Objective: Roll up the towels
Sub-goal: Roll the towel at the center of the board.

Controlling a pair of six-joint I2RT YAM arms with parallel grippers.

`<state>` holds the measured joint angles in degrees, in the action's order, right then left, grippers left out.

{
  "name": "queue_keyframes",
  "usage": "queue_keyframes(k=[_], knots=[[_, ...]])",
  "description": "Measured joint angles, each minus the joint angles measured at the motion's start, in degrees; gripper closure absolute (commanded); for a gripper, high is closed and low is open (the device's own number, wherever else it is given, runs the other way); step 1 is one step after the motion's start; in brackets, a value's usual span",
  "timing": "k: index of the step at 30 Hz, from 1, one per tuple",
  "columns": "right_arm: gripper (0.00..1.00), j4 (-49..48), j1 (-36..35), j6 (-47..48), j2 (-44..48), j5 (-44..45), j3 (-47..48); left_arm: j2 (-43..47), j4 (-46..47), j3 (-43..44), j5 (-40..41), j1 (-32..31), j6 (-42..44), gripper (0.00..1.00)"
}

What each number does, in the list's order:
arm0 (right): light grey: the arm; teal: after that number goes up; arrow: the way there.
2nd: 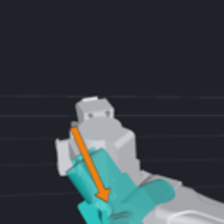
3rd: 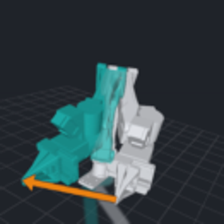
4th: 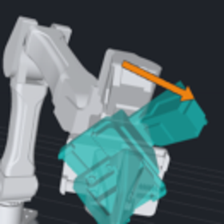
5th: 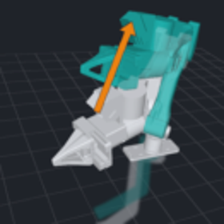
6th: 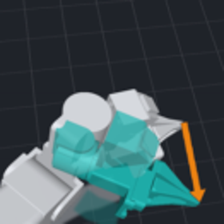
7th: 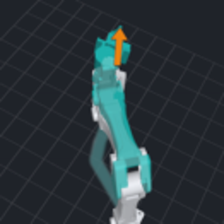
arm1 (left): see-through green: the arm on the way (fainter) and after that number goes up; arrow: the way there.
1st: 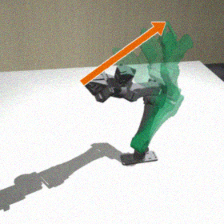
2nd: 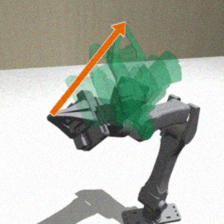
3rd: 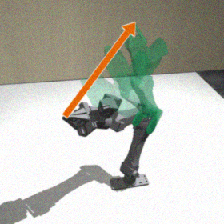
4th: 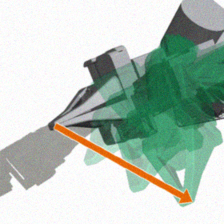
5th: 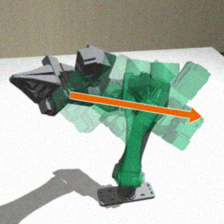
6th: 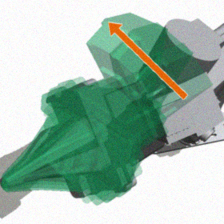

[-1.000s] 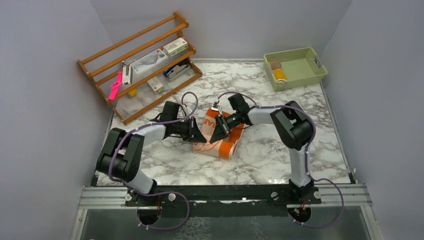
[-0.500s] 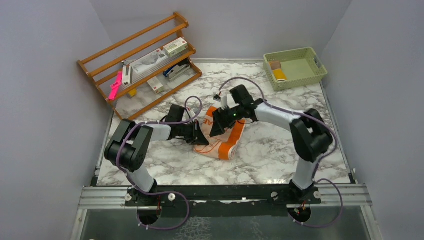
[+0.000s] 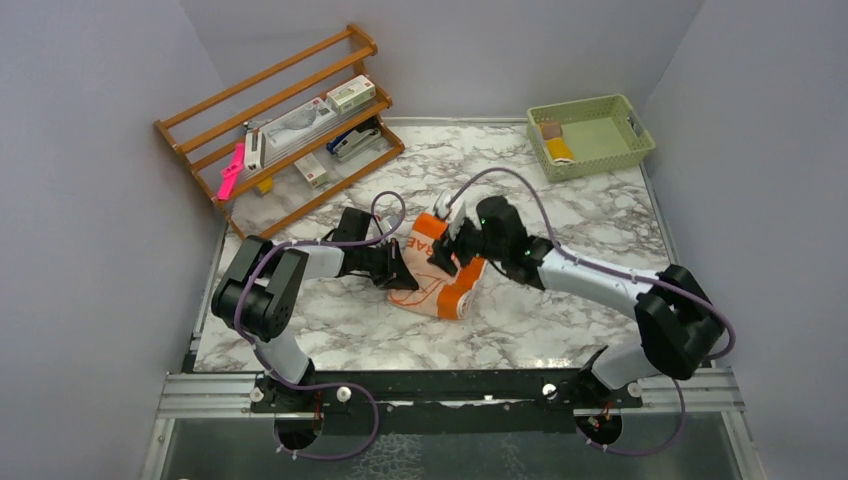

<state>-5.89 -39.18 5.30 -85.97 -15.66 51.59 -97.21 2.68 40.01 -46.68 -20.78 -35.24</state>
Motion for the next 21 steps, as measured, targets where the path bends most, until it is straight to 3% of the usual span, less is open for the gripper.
queue_keyframes(k=[3, 9, 21], knots=[[0.36, 2.3, -6.7, 7.4, 4.2, -1.9, -5.0, -0.1, -0.5, 0.3, 0.0, 0.0, 0.1, 1.00], [0.41, 6.8, -6.1, 13.6, 3.5, -5.2, -3.4, -0.8, -1.1, 0.8, -0.3, 0.0, 0.0, 1.00], [0.42, 14.2, -6.2, 9.8, -5.8, -12.9, -0.3, -0.4, -2.7, 1.2, 0.1, 0.0, 0.1, 1.00]])
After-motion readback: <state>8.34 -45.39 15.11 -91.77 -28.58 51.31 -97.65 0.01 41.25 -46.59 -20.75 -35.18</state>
